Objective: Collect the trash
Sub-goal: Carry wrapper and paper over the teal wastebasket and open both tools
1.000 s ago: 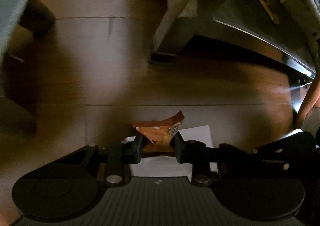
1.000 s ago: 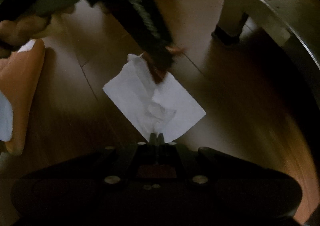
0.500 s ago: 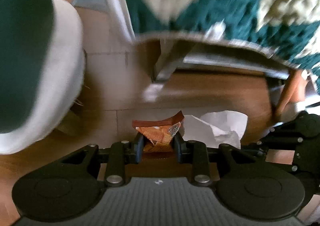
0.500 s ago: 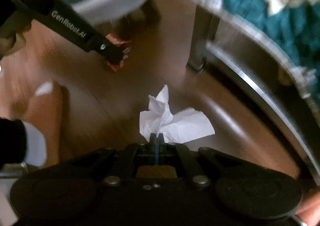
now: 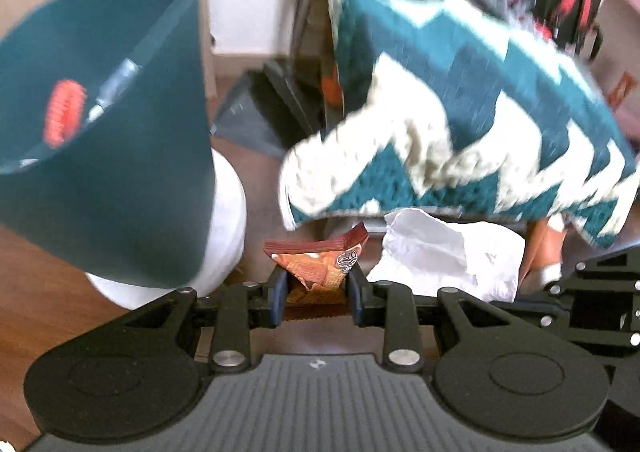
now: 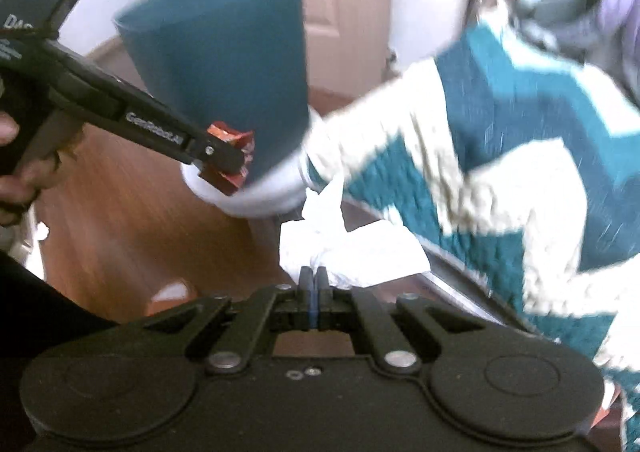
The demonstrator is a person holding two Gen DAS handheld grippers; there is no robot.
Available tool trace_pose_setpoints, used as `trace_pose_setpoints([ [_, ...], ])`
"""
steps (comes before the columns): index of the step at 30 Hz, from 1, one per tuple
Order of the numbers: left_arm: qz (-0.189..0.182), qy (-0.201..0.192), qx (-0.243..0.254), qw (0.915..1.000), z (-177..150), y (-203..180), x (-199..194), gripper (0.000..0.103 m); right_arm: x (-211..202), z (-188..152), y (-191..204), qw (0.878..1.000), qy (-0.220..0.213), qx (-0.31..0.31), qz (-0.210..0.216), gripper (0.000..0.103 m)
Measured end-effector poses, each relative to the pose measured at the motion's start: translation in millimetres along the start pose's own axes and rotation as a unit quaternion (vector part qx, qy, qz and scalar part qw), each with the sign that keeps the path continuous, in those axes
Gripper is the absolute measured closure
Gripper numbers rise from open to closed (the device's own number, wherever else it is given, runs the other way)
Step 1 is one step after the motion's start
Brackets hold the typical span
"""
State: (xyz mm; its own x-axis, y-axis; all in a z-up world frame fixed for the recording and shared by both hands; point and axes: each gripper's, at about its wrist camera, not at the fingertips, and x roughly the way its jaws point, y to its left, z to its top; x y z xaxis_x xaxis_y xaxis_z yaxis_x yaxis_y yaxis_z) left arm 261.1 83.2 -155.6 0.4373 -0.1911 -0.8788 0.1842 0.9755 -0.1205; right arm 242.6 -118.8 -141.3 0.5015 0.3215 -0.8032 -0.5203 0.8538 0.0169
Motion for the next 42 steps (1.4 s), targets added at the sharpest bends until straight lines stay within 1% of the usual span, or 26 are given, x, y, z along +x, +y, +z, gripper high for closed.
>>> trace_pose_setpoints([
  [4, 0.009, -0.039, -0.010, 0.9991, 0, -3, -56, 0.073, -44, 18, 20, 0.999, -0.042, -0.023, 0.000, 0.103],
  [9, 0.019, -0.079, -0.025, 0.9964, -1, -4, -108, 0.073, -89, 35, 42, 0.994, -0.094, -0.047, -0.009, 0.103],
  [16, 0.041, -0.132, -0.055, 0.9888, 1, 9, -169, 0.073, -126, 67, 60, 0.986, -0.156, -0.063, -0.015, 0.103],
  [21, 0.061, -0.161, -0.073, 0.9824, 12, 22, -194, 0.073, -139, 100, 76, 0.978, -0.191, -0.086, -0.016, 0.103],
  [25, 0.082, -0.181, -0.085, 0.9763, 25, 38, -206, 0.073, -136, 128, 88, 0.973, -0.205, -0.102, -0.013, 0.103],
  [31, 0.104, -0.191, -0.102, 0.9707, 44, 67, -206, 0.073, -111, 166, 104, 0.971, -0.208, -0.121, -0.011, 0.103],
  [33, 0.110, -0.188, -0.108, 0.9700, 49, 79, -200, 0.073, -103, 174, 114, 0.971, -0.204, -0.125, -0.011, 0.103],
  [36, 0.118, -0.179, -0.116, 0.9699, 56, 100, -187, 0.073, -79, 187, 119, 0.974, -0.191, -0.125, -0.010, 0.103],
  [42, 0.124, -0.151, -0.134, 0.9717, 70, 136, -149, 0.073, -29, 202, 127, 0.979, -0.157, -0.126, -0.009, 0.103],
])
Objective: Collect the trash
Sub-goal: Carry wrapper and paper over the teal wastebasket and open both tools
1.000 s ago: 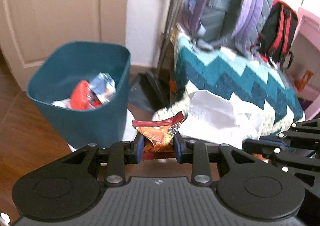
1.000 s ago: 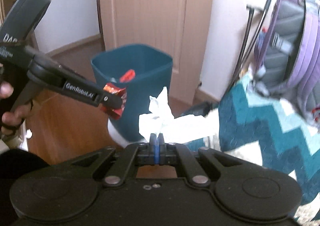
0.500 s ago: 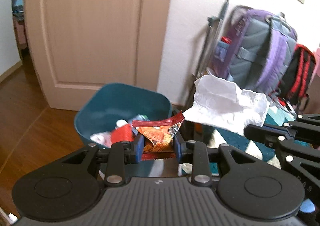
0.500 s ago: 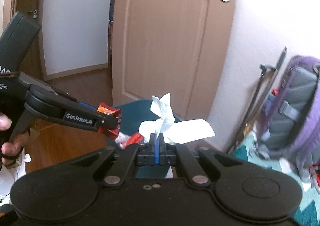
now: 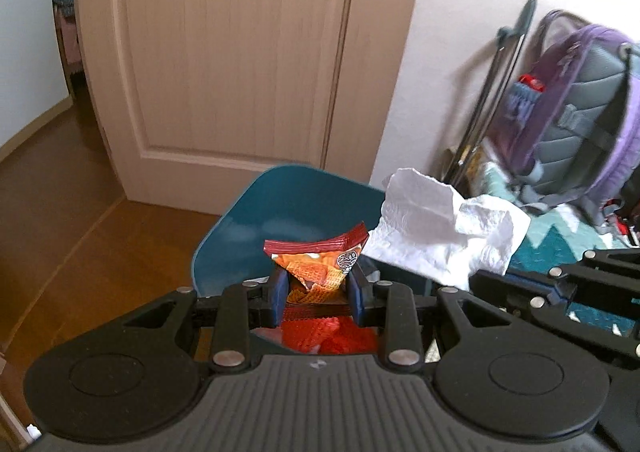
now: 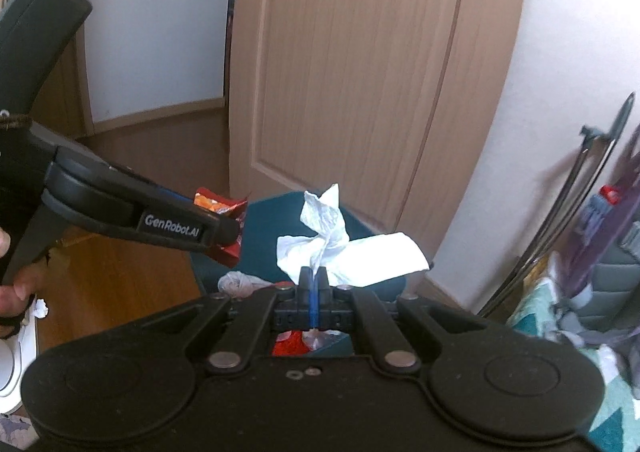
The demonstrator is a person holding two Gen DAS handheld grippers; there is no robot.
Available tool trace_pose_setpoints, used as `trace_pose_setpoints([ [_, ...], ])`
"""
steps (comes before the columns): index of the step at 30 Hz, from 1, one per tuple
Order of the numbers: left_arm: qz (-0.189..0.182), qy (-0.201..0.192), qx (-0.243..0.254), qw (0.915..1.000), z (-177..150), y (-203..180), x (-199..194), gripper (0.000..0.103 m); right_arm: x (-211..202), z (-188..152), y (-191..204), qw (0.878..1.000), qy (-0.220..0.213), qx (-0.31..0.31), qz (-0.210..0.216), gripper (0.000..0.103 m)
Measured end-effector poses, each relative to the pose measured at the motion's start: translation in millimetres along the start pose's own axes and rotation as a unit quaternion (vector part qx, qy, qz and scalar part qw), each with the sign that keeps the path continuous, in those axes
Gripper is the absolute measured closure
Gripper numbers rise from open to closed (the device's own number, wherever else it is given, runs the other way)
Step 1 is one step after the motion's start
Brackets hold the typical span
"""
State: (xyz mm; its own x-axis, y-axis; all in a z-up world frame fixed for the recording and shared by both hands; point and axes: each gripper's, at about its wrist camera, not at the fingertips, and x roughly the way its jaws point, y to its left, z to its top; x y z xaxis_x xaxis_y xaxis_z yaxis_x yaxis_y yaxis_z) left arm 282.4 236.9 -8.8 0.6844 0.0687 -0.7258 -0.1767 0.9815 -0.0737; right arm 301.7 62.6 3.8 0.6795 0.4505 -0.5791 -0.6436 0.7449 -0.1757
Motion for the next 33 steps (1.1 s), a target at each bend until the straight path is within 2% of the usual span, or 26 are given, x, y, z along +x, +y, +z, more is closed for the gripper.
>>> trace_pose_setpoints([
  [9, 0.014, 0.047, 0.000, 0.9988, 2, 11, 69, 0.073, 68, -5, 8, 0.999, 0.046, -0.017, 0.006, 0.103],
  [15, 0.022, 0.072, -0.005, 0.9971, 0, 13, 102, 0.073, 99, -17, 8, 0.996, 0.083, -0.006, 0.021, 0.103],
  [20, 0.022, 0.083, -0.006, 0.9963, -6, 11, 116, 0.073, 110, -22, 6, 0.995, 0.097, 0.008, 0.028, 0.094],
  [22, 0.018, 0.085, -0.009, 0.9962, -8, 11, 118, 0.073, 109, -24, 2, 0.995, 0.098, 0.020, 0.030, 0.087],
  [24, 0.017, 0.085, -0.014, 0.9961, -10, 12, 119, 0.072, 110, -25, -1, 0.994, 0.098, 0.030, 0.031, 0.087],
  [25, 0.017, 0.085, -0.017, 0.9961, -10, 12, 119, 0.072, 108, -26, -2, 0.994, 0.098, 0.035, 0.033, 0.084],
  [26, 0.015, 0.087, -0.022, 0.9959, -11, 13, 119, 0.072, 108, -26, -3, 0.994, 0.098, 0.039, 0.035, 0.075],
  [27, 0.013, 0.089, -0.026, 0.9956, -12, 14, 119, 0.070, 106, -26, -3, 0.994, 0.097, 0.041, 0.036, 0.071],
  [29, 0.009, 0.087, -0.030, 0.9957, -12, 14, 116, 0.053, 102, -24, -4, 0.994, 0.093, 0.041, 0.034, 0.069],
  [31, 0.008, 0.078, -0.030, 0.9965, -13, 14, 110, 0.039, 95, -23, 0, 0.995, 0.088, 0.038, 0.032, 0.068],
  [33, 0.006, 0.068, -0.029, 0.9972, -14, 12, 101, 0.037, 92, -22, -1, 0.995, 0.081, 0.041, 0.028, 0.067],
])
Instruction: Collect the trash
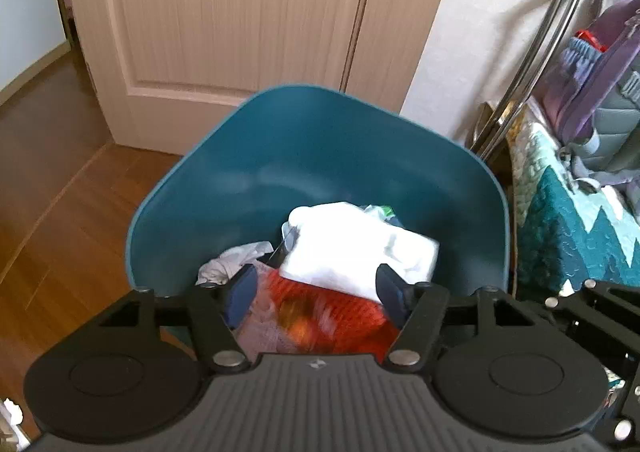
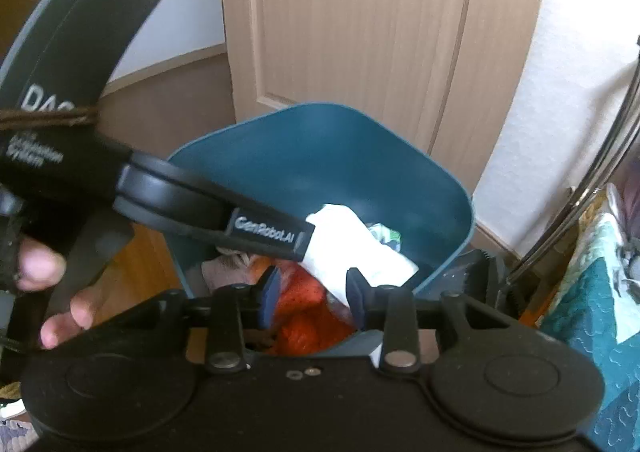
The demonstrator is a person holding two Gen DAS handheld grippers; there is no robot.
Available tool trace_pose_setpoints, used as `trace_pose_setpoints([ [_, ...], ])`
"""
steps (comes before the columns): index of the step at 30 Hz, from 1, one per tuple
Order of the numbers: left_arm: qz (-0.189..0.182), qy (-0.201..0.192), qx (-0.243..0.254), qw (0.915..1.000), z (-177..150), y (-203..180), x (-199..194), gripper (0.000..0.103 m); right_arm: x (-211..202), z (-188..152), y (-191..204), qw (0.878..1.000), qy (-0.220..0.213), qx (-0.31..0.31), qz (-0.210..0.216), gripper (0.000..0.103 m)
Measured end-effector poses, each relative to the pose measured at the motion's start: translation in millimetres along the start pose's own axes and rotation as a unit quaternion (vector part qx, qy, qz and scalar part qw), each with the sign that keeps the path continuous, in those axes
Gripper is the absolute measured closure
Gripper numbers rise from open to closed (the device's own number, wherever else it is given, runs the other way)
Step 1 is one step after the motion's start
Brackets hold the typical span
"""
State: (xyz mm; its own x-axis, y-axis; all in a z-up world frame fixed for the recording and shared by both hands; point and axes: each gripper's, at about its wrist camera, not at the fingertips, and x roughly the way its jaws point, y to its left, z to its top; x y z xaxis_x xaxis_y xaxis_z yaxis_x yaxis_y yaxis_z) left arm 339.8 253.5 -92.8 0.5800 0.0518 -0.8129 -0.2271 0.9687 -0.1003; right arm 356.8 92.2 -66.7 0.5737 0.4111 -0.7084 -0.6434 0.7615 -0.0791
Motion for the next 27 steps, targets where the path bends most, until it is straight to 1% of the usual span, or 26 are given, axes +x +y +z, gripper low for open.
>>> trace_pose_setpoints([
  [3, -0.001, -0.007, 0.001, 1.0000, -2, -2, -12, 0.037, -11, -2, -2, 1.000, -0.012, 0.012, 0.001, 0.066],
  [5, -0.002, -0.016, 0.002, 0.9999, -3, -4, -23, 0.031, -22, -1, -3, 1.000, -0.023, 0.021, 0.005, 0.063],
  [8, -0.004, -0.036, 0.005, 0.9993, -5, -7, -43, 0.029, -38, -1, -3, 0.999, -0.039, 0.027, 0.004, 0.056],
  [11, -0.005, -0.050, 0.013, 0.9987, -9, -11, -63, 0.028, -56, -3, -3, 0.998, -0.054, 0.032, 0.003, 0.051],
  [12, -0.005, -0.055, 0.015, 0.9984, -11, -12, -70, 0.026, -64, -5, -3, 0.998, -0.059, 0.033, 0.002, 0.051],
  [13, -0.005, -0.062, 0.016, 0.9979, -12, -14, -78, 0.022, -71, -7, -2, 0.997, -0.063, 0.034, 0.002, 0.050],
  [14, -0.006, -0.069, 0.017, 0.9974, -14, -15, -86, 0.020, -76, -8, -1, 0.997, -0.068, 0.034, 0.002, 0.049],
  [20, -0.003, -0.106, 0.035, 0.9937, -23, -27, -138, 0.019, -117, -16, -5, 0.994, -0.097, 0.045, 0.005, 0.048],
  [24, -0.010, -0.132, 0.046, 0.9901, -32, -37, -175, 0.018, -148, -23, -8, 0.991, -0.114, 0.069, 0.015, 0.047],
  [25, -0.011, -0.137, 0.047, 0.9893, -34, -40, -184, 0.016, -154, -25, -9, 0.990, -0.117, 0.072, 0.016, 0.047],
  [26, -0.011, -0.142, 0.047, 0.9887, -36, -41, -191, 0.010, -161, -28, -8, 0.990, -0.121, 0.072, 0.014, 0.047],
  [27, -0.011, -0.146, 0.046, 0.9881, -39, -43, -199, 0.007, -167, -31, -8, 0.989, -0.125, 0.071, 0.012, 0.047],
])
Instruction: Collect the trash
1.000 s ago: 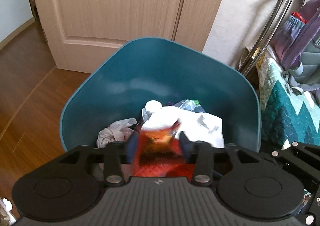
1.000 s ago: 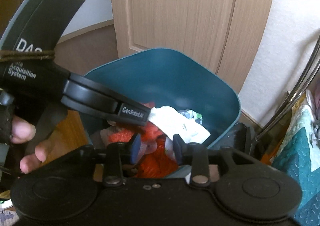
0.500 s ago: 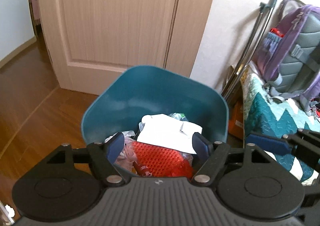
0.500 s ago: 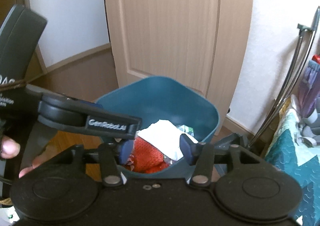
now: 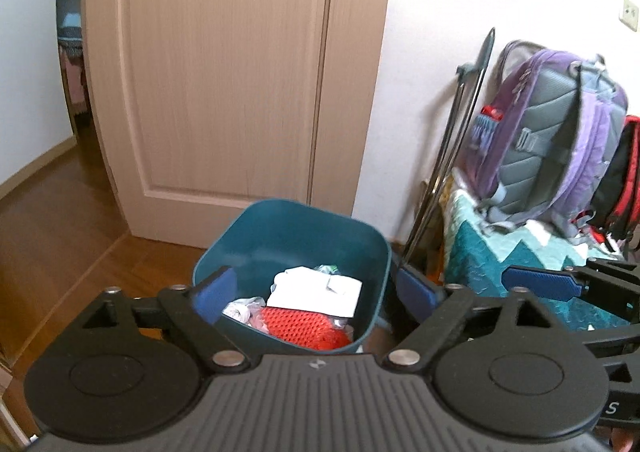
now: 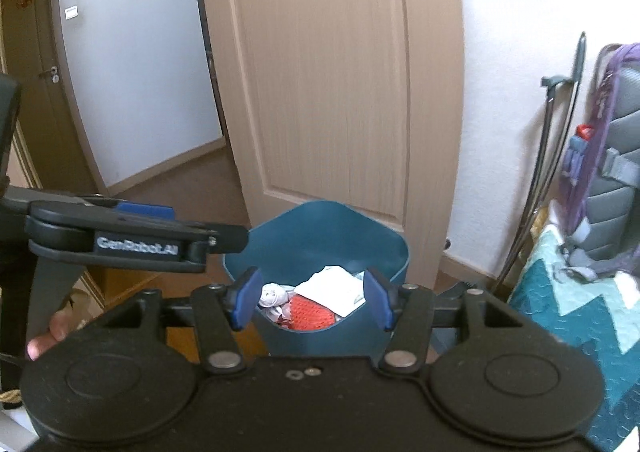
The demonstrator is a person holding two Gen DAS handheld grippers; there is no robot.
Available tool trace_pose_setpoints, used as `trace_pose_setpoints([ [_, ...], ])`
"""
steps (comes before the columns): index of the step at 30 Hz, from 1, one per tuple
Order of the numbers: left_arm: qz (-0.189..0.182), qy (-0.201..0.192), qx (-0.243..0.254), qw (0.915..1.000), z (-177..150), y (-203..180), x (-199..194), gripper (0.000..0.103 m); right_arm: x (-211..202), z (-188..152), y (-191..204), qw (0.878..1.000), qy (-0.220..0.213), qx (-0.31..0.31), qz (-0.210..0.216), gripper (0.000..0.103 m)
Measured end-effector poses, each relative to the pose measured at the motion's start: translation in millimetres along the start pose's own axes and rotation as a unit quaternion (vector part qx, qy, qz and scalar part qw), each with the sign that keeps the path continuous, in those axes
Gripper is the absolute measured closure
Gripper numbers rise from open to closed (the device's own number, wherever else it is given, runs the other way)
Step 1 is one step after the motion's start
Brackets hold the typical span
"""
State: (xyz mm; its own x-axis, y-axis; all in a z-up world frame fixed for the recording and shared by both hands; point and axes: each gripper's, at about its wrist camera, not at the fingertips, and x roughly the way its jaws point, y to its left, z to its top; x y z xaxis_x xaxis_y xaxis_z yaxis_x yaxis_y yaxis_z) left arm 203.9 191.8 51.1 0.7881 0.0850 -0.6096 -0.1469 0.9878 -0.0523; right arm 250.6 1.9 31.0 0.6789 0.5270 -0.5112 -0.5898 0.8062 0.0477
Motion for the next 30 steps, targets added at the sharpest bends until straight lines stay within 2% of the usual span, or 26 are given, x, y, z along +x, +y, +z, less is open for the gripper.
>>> trace_pose_setpoints([
  [2, -0.006, -0.012, -0.005, 0.9999, -1, -5, -18, 0.002, -14, -3, -1, 1.000, -0.007, 0.003, 0.000, 0.047],
  [5, -0.014, -0.023, -0.007, 0.9996, -3, -11, -41, 0.002, -37, -6, -1, 1.000, -0.020, 0.007, 0.002, 0.047],
  [14, -0.002, -0.056, 0.004, 0.9984, -23, -36, -101, 0.001, -104, -14, 4, 0.997, -0.069, 0.013, 0.027, 0.046],
  [23, 0.008, -0.073, 0.044, 0.9964, -46, -59, -146, 0.001, -146, -24, 18, 0.995, -0.086, 0.019, 0.040, 0.046],
  [30, -0.003, -0.085, 0.029, 0.9960, -54, -60, -167, 0.001, -163, -29, 25, 0.994, -0.097, 0.019, 0.045, 0.045],
])
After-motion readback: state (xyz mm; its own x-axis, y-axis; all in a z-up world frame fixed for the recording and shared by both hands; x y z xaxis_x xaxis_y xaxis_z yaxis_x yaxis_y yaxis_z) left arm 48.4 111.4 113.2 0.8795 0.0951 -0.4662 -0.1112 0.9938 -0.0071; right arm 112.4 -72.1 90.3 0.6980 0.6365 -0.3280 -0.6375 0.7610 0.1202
